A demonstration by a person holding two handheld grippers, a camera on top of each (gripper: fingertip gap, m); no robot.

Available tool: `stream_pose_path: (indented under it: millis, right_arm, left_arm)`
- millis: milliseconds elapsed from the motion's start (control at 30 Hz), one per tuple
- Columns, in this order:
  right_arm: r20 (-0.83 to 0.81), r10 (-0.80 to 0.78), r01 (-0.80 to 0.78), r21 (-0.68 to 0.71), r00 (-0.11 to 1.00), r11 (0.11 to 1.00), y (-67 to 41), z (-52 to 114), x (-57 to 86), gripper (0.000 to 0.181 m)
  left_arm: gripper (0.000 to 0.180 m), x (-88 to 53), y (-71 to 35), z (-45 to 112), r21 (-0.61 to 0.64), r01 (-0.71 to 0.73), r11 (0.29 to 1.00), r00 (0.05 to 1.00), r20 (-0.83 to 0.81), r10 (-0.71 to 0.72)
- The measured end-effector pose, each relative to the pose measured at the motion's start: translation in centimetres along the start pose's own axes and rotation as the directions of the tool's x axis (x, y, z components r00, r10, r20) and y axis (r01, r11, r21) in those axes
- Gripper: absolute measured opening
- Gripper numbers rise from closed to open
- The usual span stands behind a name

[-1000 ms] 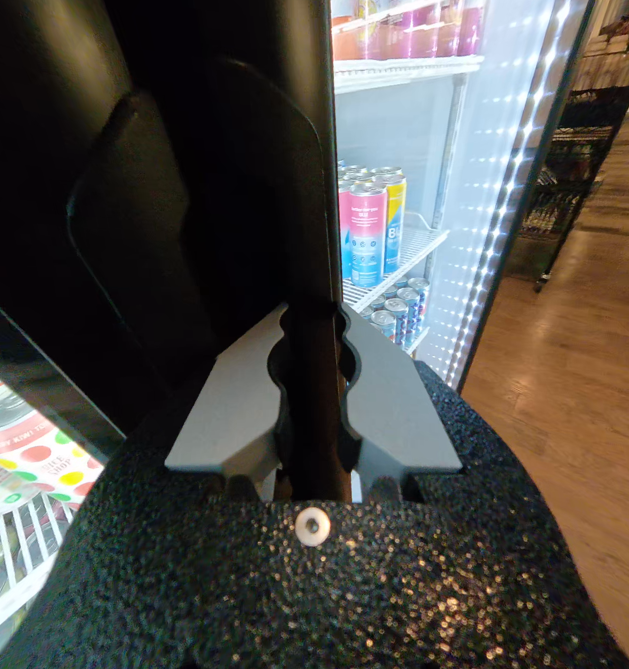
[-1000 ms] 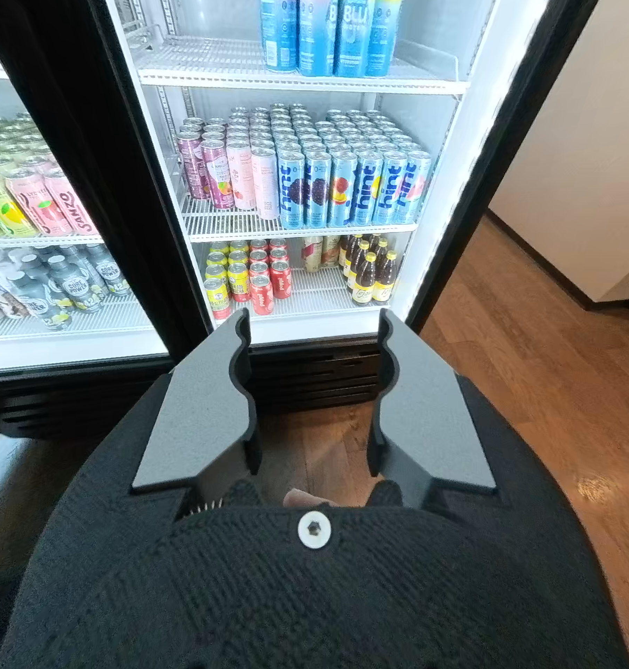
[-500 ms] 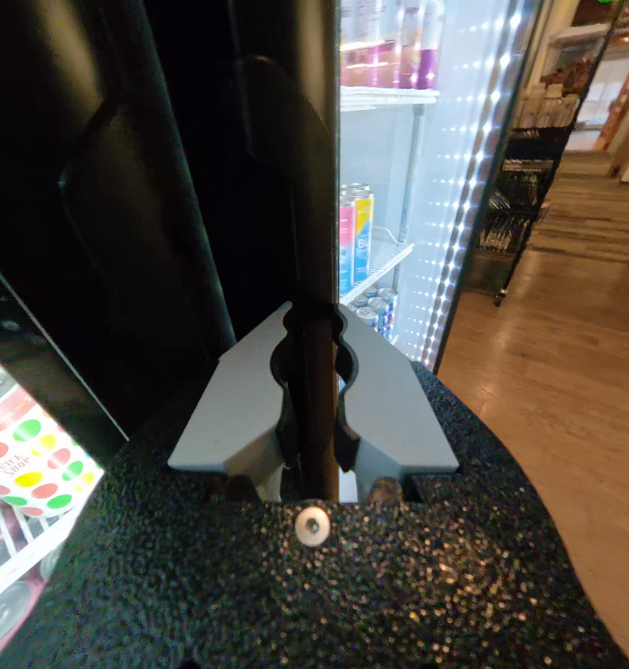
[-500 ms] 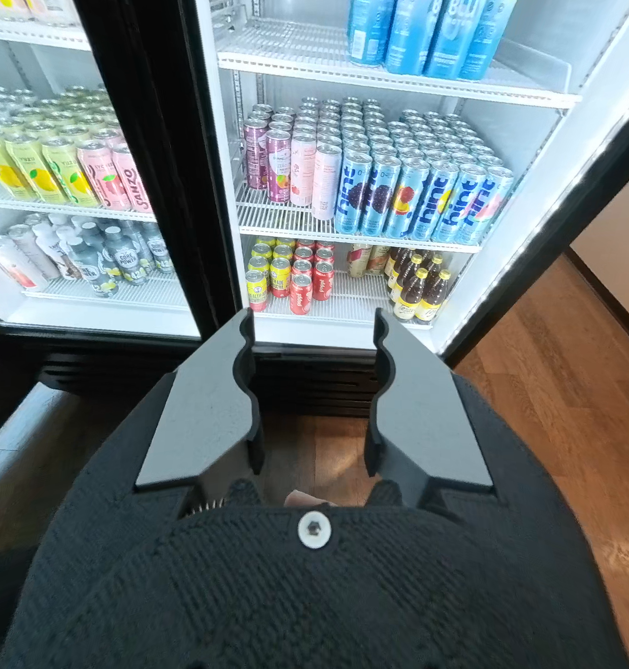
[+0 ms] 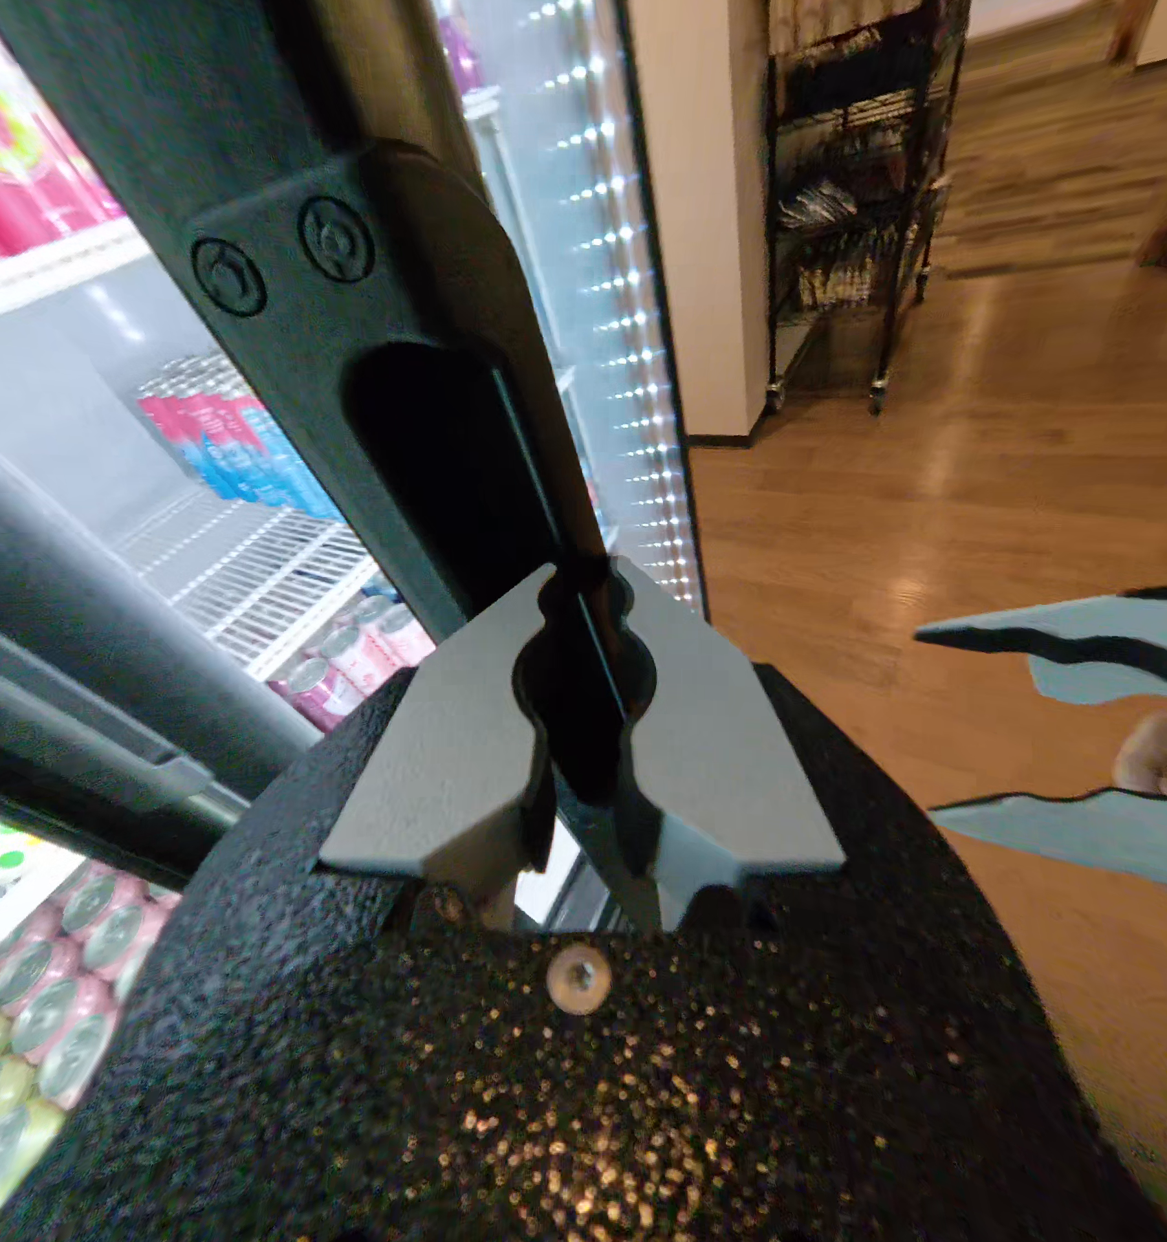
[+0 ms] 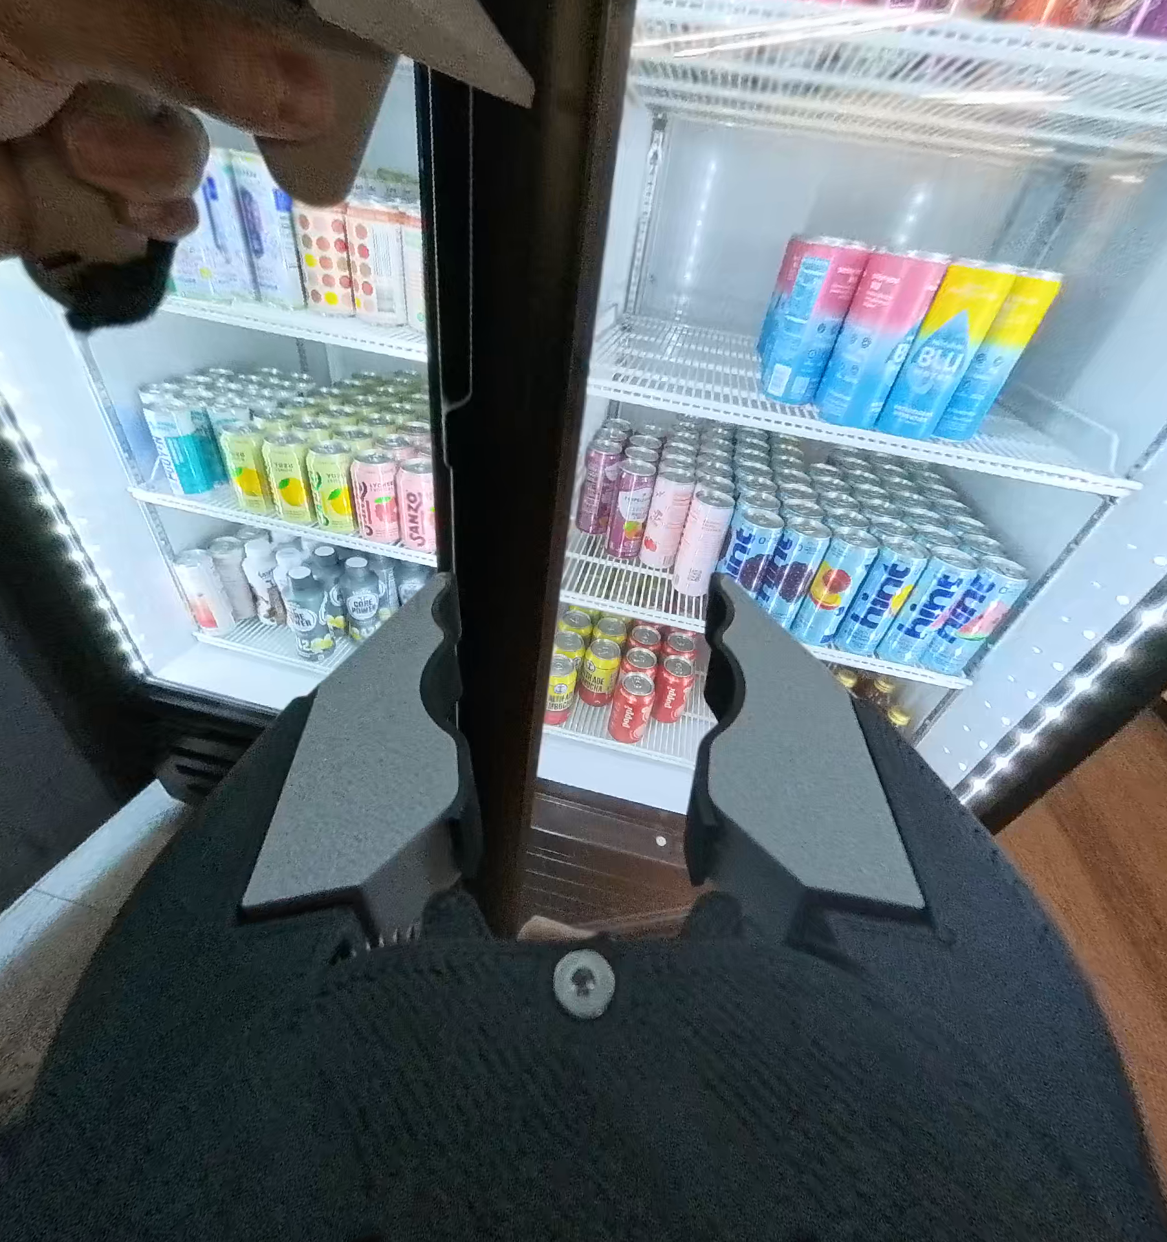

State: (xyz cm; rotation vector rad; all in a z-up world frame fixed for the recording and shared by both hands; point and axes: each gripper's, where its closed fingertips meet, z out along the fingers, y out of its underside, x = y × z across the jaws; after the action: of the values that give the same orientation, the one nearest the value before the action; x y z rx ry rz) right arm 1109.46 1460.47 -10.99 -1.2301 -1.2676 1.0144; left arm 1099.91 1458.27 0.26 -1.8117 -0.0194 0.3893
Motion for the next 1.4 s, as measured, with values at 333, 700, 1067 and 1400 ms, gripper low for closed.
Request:
stream_pose_path:
  millis: [333, 700, 1067, 1400]
  right_arm:
    - [-0.170, 0.000, 0.005, 0.026, 0.985, 1.000, 0.9, -11.4, 4.7, 0.067]
    - [-0.273, 0.035, -0.021, 0.053, 0.961, 0.998, 1.1, -21.5, 11.9, 0.059]
    - [-0.319, -0.037, 0.061, 0.064, 0.947, 0.996, 0.9, -23.0, 15.5, 0.055]
    - [-0.274, -0.014, 0.020, 0.019, 0.962, 1.000, 1.2, -23.6, 16.5, 0.062]
  left_arm:
    - [0.008, 20.0, -5.2, 0.6, 0.041, -0.363, 0.931, 0.932, 0.036, 0.361]
    - [0.010, 34.3, -10.7, 2.5, 0.275, -0.409, 0.870, 0.908, 0.027, 0.419]
    - [0.003, 33.2, -10.4, -1.2, 0.375, -0.104, 0.921, 0.924, -0.306, 0.229]
    - [0.010, 21.1, -2.7, -1.4, 0.171, -0.069, 0.983, 0.989, -0.114, 0.090]
